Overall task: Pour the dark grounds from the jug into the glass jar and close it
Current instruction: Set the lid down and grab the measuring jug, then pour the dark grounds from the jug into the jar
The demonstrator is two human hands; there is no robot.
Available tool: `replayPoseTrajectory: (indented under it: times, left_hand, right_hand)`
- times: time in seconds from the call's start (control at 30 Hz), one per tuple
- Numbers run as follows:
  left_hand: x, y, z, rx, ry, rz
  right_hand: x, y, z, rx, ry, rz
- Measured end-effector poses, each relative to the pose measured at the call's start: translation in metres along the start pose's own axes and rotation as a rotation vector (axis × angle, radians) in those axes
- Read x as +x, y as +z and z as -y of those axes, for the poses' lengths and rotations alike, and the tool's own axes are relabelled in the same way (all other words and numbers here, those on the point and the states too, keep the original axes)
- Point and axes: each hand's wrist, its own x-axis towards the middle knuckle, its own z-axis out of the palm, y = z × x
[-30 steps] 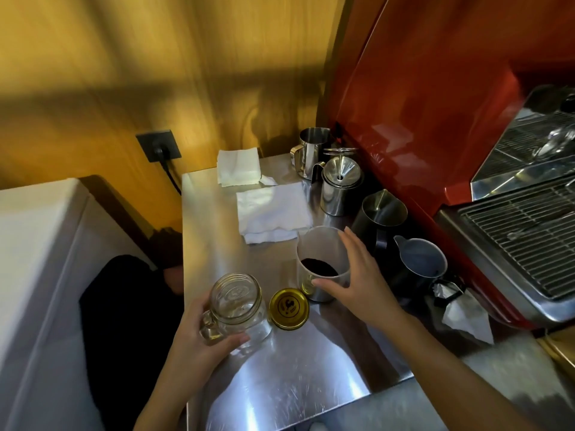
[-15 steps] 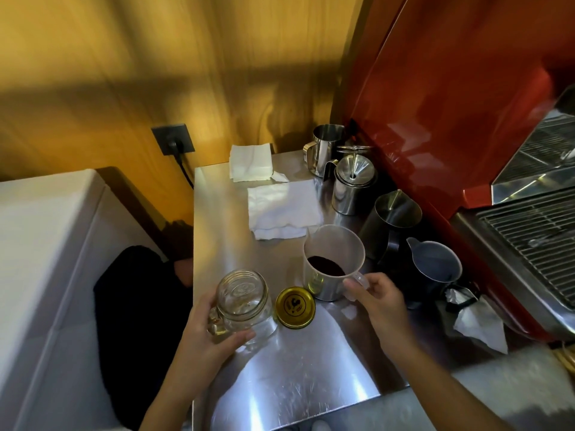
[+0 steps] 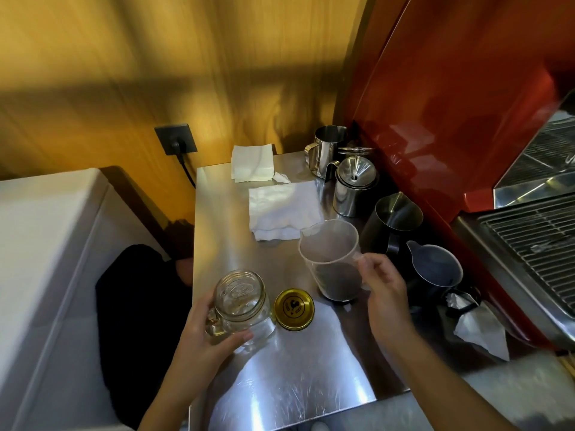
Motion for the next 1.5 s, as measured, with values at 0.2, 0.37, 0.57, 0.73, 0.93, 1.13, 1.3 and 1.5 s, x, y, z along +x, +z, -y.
replayPoseTrajectory:
  times: [0.2, 0.37, 0.57, 0.73, 0.93, 1.13, 1.3, 1.5]
  left_hand:
    - [0.0, 0.0, 0.001, -0.013, -0.012, 0.005]
    - [-0.001, 0.001, 0.0, -0.017, -0.035, -0.017]
    - [-0.002, 0.003, 0.002, -0.049, -0.04, -0.019]
    - [-0.002, 0.004, 0.003, -0.068, -0.057, -0.021]
    - [-0.002, 0.006, 0.007, -0.043, -0.075, -0.035]
    - [-0.003, 0.009, 0.005, -0.065, -0.09, -0.047]
    - [-0.004, 0.009, 0.005, -0.077, -0.079, -0.049]
    - [-0.004, 0.009, 0.007, -0.082, -0.071, -0.037]
  right_hand:
    - [0.01, 0.007, 0.029, 0.029, -0.083, 0.048]
    - [0.014, 0.016, 0.058, 0.176, -0.137, 0.116]
    - [0.03, 0.02, 0.085, -0.06, -0.296, 0.202]
    - [0.037, 0.037, 0.101, -0.191, -0.426, 0.276]
    - [0.035, 0.063, 0.116, -0.335, -0.544, 0.413]
    - [0.032, 0.081, 0.122, -0.375, -0.605, 0.391]
    - [0.029, 0.082, 0.121, -0.448, -0.624, 0.42]
    - [0.027, 0.08, 0.124, -0.485, -0.681, 0.447]
